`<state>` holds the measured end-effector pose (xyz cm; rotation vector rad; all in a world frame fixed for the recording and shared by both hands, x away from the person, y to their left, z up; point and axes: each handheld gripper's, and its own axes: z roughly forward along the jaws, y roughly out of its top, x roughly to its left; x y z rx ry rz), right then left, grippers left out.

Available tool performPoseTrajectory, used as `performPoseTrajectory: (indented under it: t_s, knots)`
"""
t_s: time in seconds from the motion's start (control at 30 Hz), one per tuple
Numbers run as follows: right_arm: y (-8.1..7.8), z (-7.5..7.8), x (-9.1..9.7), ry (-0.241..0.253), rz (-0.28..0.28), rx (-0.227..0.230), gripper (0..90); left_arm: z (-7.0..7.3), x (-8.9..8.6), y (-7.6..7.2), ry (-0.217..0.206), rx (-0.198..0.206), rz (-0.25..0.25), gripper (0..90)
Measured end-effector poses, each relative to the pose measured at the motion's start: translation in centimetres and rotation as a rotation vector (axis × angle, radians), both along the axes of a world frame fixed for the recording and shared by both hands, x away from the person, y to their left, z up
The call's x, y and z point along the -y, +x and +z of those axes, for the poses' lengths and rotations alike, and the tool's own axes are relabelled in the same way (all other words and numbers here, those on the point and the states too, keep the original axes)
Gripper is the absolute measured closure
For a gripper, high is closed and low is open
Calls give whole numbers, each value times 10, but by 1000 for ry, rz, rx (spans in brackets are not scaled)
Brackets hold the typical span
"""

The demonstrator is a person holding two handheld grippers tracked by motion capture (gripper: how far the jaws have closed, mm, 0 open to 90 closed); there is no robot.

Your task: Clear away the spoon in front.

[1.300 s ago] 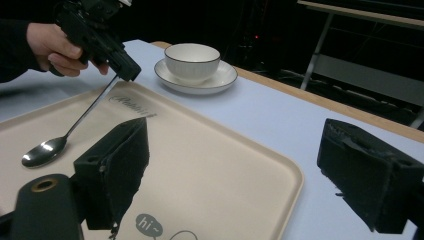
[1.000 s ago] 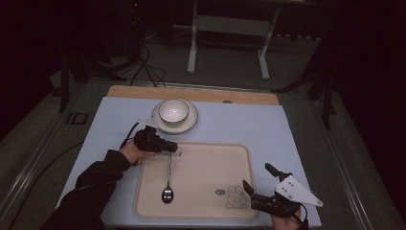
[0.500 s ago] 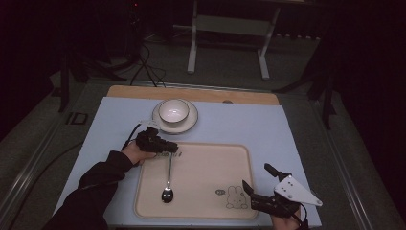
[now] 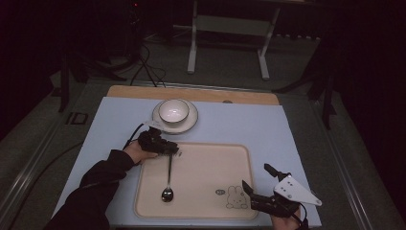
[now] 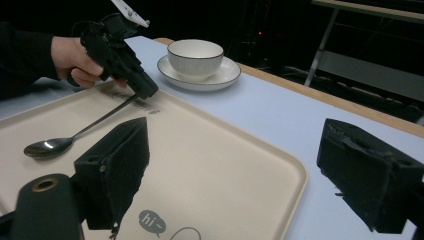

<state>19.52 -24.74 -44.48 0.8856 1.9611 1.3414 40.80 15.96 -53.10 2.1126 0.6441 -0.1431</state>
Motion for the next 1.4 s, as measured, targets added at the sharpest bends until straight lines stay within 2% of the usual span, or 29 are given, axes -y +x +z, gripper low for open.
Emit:
performPoseTrajectory:
  t_s: [0.23,0.47,0.8,0.93,1.03,1.2,1.4]
  knots:
    - [0,0,0,-4,0,0,134,-1,2,1,24,18,8,660]
    - [0,0,0,-6,0,1,134,1,2,0,15,20,4,661]
    - [0,0,0,-3,-2,3,135,19,5,-10,3,44,-34,668]
    - [0,0,0,-2,-3,1,135,28,6,-17,10,65,-46,667]
    - [0,0,0,-2,-5,2,135,36,6,-21,14,70,-58,595]
    - [-1,0,0,-2,-7,3,134,48,7,-28,23,82,-45,465]
    - [-1,0,0,-1,-9,3,134,65,6,-39,33,99,-40,379]
